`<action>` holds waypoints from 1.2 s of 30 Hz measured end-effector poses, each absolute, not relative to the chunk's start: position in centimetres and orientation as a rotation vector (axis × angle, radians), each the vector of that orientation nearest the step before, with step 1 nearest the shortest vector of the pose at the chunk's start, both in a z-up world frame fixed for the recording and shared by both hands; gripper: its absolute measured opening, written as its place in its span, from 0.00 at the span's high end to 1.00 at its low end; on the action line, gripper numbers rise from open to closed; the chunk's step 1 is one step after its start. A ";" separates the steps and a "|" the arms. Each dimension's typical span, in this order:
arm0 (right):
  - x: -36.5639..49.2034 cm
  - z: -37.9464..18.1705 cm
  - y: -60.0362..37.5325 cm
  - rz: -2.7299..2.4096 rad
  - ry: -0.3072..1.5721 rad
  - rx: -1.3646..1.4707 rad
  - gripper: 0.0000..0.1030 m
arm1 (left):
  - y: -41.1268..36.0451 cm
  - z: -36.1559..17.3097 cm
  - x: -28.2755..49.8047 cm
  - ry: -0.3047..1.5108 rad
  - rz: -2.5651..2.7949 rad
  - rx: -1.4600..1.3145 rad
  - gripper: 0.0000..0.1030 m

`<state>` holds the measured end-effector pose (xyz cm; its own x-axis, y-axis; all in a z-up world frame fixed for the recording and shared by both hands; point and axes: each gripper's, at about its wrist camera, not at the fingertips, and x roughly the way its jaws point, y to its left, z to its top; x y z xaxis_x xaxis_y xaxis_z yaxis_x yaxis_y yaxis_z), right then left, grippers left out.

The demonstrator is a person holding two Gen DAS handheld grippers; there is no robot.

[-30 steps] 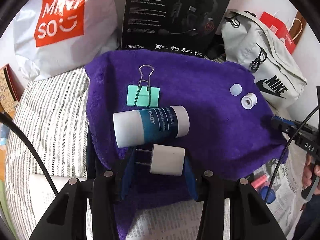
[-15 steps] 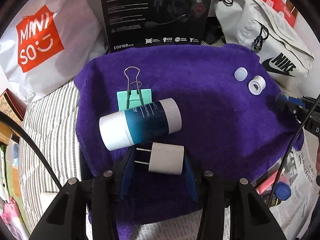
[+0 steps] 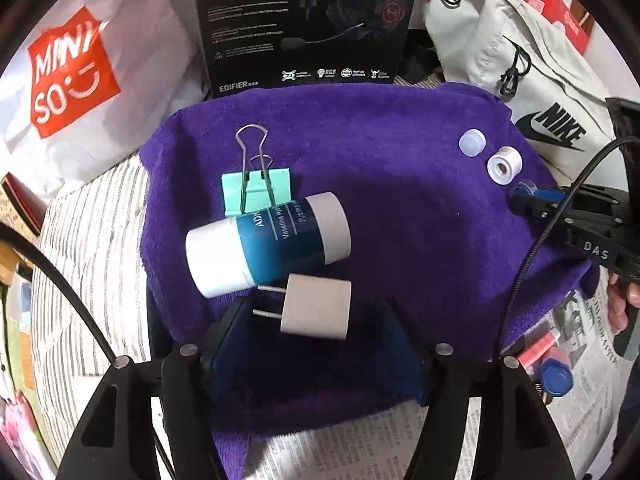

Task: Organize rigid objects
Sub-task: 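Carry the plug and the clear cup onto the purple towel and release both, then grasp the pink-and-blue sponge with the right gripper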

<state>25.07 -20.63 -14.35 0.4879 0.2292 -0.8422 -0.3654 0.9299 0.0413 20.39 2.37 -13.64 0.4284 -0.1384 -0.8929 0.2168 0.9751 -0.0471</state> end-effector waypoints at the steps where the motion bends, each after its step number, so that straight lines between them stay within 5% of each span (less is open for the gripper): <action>1: 25.2 -14.3 -20.6 0.363 1.001 -0.152 0.82 | 2.5 -13.5 20.2 1.109 -0.222 0.073 0.35; 6: 25.1 -14.3 -20.5 0.364 1.013 -0.175 0.80 | 3.2 -12.2 18.6 1.085 -0.203 0.078 0.30; 14: 23.6 -13.8 -20.2 0.356 1.030 -0.219 0.53 | 4.5 -10.4 15.8 1.039 -0.180 0.059 0.28; 21: 21.7 -13.2 -20.3 0.356 1.021 -0.235 0.50 | 5.0 -9.8 13.7 1.025 -0.184 0.048 0.27; 23: 21.1 -13.0 -20.5 0.357 1.014 -0.255 0.39 | 5.1 -9.7 13.3 1.024 -0.189 0.041 0.27; 36: 13.2 -10.0 -22.3 0.405 0.936 -0.162 0.39 | 4.9 -10.4 9.9 1.014 -0.226 -0.011 0.27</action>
<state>13.24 -22.29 -9.95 0.5246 0.2677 -0.8082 -0.4061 0.9130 0.0389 9.87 4.91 -10.43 0.5071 -0.1926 -0.8401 0.1827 0.9766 -0.1137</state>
